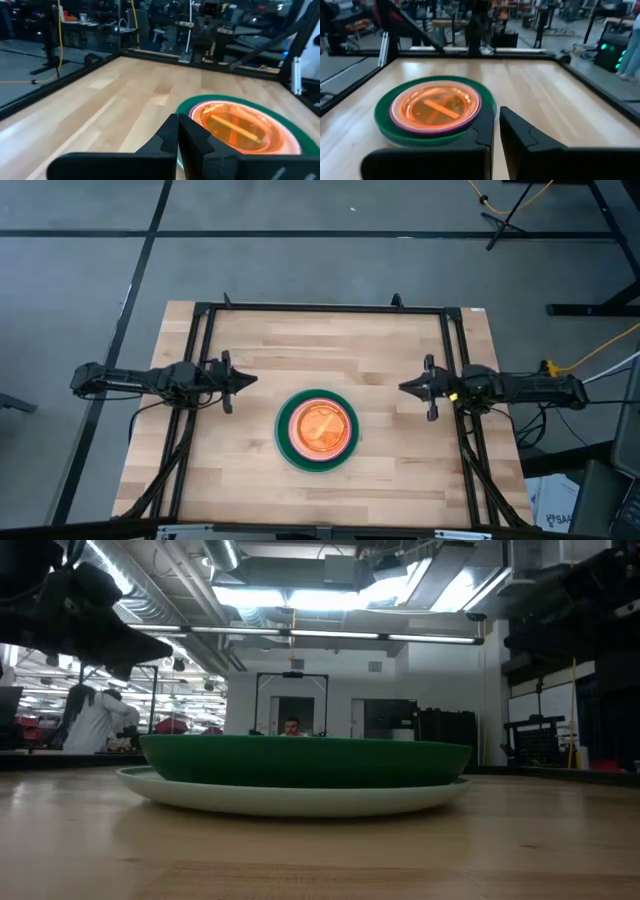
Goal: Stack plastic plates
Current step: Return to Home Position
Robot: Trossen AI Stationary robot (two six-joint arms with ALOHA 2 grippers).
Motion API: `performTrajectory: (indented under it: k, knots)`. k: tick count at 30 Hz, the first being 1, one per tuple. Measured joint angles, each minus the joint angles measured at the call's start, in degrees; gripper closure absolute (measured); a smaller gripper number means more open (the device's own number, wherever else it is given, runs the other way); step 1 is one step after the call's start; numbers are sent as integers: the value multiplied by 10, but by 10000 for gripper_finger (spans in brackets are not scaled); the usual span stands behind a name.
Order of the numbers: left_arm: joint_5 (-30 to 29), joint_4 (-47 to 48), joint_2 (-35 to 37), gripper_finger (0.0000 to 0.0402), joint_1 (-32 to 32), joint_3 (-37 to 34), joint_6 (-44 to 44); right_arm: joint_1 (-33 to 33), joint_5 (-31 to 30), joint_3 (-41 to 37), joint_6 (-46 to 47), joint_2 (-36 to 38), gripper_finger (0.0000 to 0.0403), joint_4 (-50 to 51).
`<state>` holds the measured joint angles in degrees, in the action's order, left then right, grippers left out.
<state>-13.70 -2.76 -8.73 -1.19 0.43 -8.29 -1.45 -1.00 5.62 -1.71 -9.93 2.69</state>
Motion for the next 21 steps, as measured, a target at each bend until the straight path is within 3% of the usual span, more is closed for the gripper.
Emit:
performTrajectory:
  k: [13, 21]
  knots:
    - [44, -4, 87, 398, 0, 0, 51, 0, -6, -36, 20, 85, 379, 0]
    - [42, 6, 86, 398, 0, 0, 43, 0, 12, -36, 29, 86, 379, 2]
